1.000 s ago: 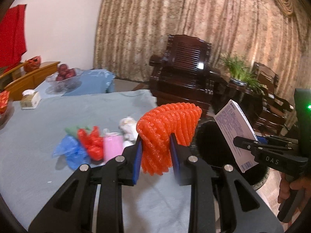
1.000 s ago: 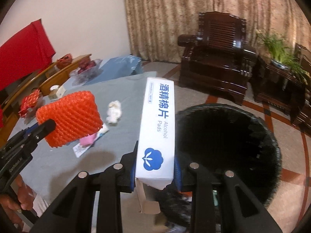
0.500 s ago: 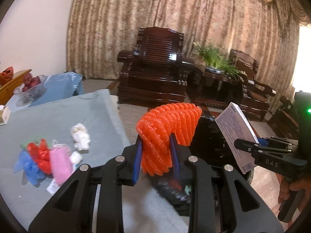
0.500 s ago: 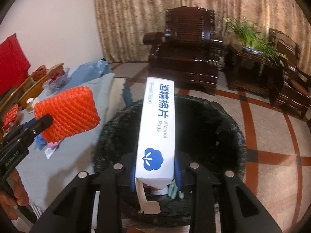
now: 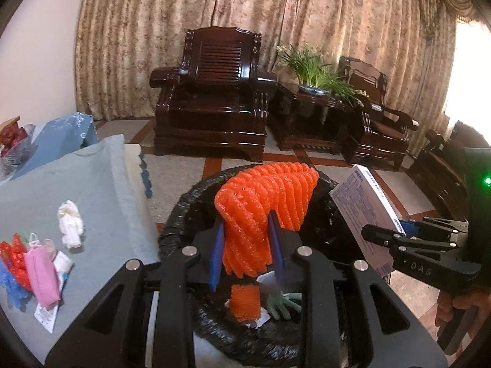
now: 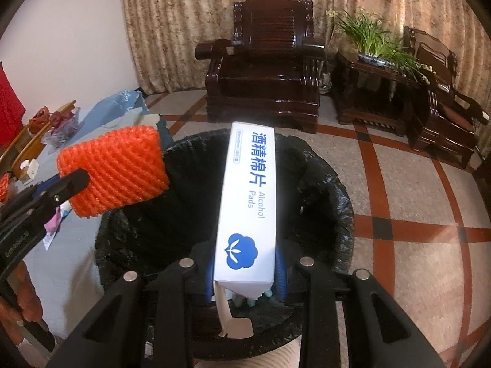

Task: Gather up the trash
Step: 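Open both tools to drop the net and box into the bin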

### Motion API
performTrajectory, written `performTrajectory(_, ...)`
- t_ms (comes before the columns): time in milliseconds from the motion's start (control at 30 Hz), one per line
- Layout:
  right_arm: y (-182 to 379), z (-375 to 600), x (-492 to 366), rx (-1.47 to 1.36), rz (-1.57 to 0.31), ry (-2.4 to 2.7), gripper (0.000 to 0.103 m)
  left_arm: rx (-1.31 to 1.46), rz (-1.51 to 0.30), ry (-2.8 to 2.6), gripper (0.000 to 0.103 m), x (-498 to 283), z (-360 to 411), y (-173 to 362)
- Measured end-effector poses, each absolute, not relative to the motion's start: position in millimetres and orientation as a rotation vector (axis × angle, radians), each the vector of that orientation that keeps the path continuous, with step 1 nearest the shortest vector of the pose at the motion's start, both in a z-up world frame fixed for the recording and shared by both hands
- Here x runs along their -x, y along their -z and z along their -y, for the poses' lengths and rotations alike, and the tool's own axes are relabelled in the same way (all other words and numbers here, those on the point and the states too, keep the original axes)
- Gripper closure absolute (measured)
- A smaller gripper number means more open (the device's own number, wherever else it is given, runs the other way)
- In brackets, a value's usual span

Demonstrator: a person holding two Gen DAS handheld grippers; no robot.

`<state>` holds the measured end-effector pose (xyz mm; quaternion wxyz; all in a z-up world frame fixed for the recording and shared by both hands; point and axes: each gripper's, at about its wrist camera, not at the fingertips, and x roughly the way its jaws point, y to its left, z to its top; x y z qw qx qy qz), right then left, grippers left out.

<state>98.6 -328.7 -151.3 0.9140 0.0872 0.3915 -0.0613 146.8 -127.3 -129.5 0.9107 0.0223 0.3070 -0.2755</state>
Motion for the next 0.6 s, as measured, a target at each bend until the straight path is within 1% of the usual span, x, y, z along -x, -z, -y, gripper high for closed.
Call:
performTrajectory(67, 155, 332, -100, -0.18, -0.816, 0.13, 0.074, -0.043, -0.647, 0.578, 0.076, -150, 132, 134)
performTrajectory(100, 156, 332, -101, -0.178, -0.821, 0.133, 0.073, -0.043, -0.654, 0.581, 0.074, -151, 134, 137)
performTrajectory(133, 157, 333, -101, -0.177, -0.823, 0.136, 0.073, -0.042, -0.658, 0.583, 0.069, -151, 136, 138)
performTrajectory(167, 159, 335, -101, -0.175, -0.825, 0.139, 0.071, -0.038, -0.663, 0.587, 0.066, -152, 136, 139)
performTrajectory(233, 161, 336, -102, -0.172, -0.831, 0.154, 0.065, -0.035, -0.671, 0.595, 0.054, -153, 135, 141)
performTrajectory(267, 162, 338, -102, -0.176, -0.834, 0.159, 0.058, -0.036, -0.674, 0.595, 0.051, -152, 134, 142)
performTrajectory(333, 163, 339, -101, -0.178, -0.831, 0.162, 0.052, -0.029, -0.676, 0.59, 0.043, -152, 129, 142)
performTrajectory(367, 162, 338, -99, -0.175, -0.827, 0.168, 0.044, -0.024, -0.675, 0.587, 0.042, -152, 126, 142)
performTrajectory(400, 162, 338, -98, -0.174, -0.821, 0.17, 0.033, -0.018, -0.672, 0.58, 0.037, -152, 122, 140)
performTrajectory(433, 161, 338, -97, -0.174, -0.814, 0.171, 0.026, -0.016, -0.667, 0.572, 0.032, -151, 119, 139)
performTrajectory(467, 160, 337, -95, -0.173, -0.805, 0.174, 0.012, -0.013, -0.659, 0.562, 0.029, -150, 114, 137)
performTrajectory(500, 158, 336, -94, -0.17, -0.787, 0.182, 0.006, -0.009, -0.654, 0.553, 0.025, -150, 110, 136)
performTrajectory(600, 152, 330, -91, -0.176, -0.758, 0.163, 0.006, 0.016, -0.632, 0.517, 0.015, -146, 90, 129)
